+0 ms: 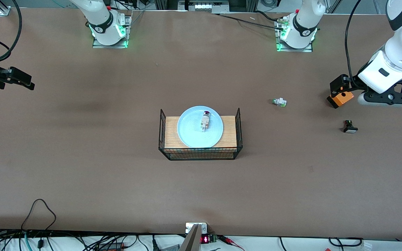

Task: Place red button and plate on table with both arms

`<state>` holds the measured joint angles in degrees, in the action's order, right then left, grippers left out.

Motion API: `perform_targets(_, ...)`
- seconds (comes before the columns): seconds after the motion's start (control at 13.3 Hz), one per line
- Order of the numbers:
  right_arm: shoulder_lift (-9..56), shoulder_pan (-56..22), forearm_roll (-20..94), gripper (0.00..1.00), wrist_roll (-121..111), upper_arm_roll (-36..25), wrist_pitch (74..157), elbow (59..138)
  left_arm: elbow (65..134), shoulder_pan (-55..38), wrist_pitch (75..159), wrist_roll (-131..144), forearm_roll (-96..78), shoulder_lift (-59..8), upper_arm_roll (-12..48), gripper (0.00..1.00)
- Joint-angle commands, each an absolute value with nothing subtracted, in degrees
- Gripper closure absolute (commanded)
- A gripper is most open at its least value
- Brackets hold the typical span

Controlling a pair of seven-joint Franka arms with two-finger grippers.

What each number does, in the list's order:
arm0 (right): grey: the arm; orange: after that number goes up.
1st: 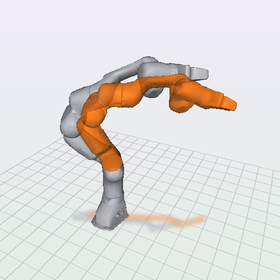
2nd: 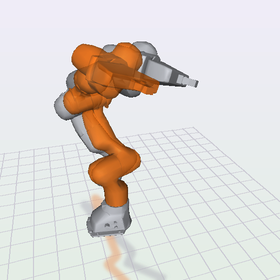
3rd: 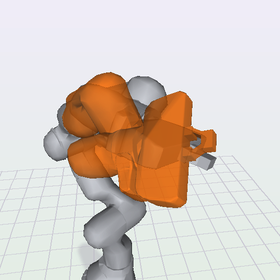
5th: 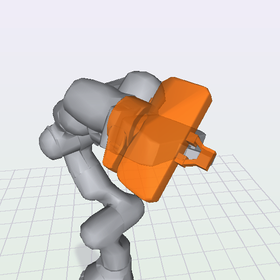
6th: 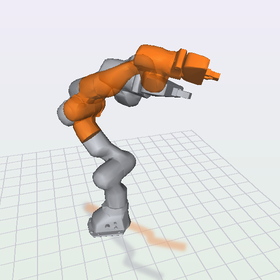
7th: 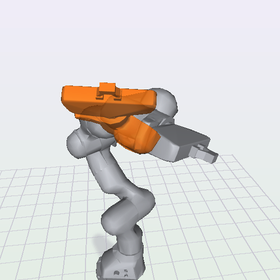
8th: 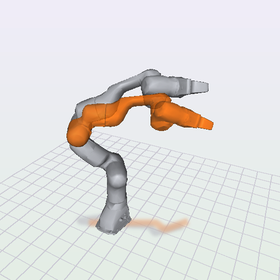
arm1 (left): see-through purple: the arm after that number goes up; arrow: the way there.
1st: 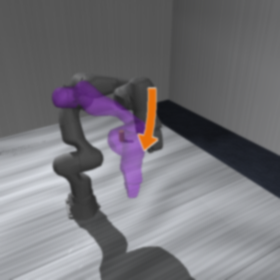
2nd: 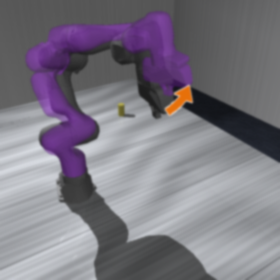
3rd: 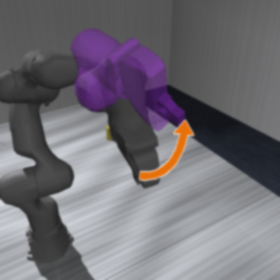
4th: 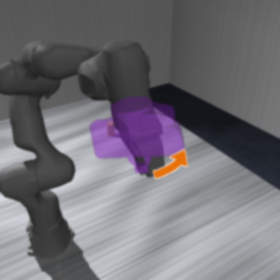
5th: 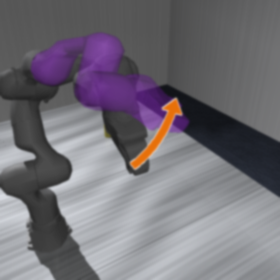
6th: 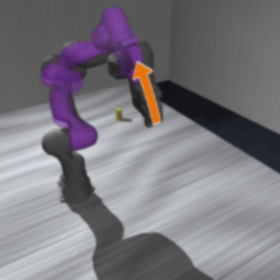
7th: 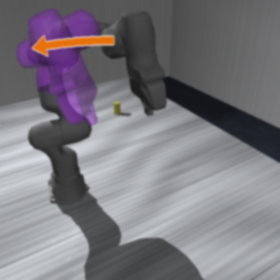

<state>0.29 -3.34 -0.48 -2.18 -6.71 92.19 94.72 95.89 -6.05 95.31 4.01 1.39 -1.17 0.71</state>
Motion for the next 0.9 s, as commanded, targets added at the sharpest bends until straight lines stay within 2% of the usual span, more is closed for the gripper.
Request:
perform_targets(0.0, -0.4, -3.5, -0.4, 0.00, -2.5, -6.5, 91.1, 94.4, 94.5, -6.0, 94.4, 3.3, 1.2, -1.6, 0.8, 0.00)
perform_targets(0.3, -0.4, -3.5, -0.4, 0.00, -2.5, -6.5, 91.2, 94.4, 93.1, -6.0, 92.6, 3.3, 1.3, -2.6, 0.8, 0.00)
perform_targets(0.53, -0.4, -3.5, -0.4, 0.00, -2.5, -6.5, 91.2, 94.4, 89.7, -7.6, 86.8, 3.2, 0.5, -4.9, 1.1, 0.00)
perform_targets(0.83, -0.4, -3.5, -0.4, 0.00, -2.5, -6.5, 91.3, 94.4, 84.9, -16.5, 84.4, 3.6, -3.9, -8.5, 1.3, 0.00)
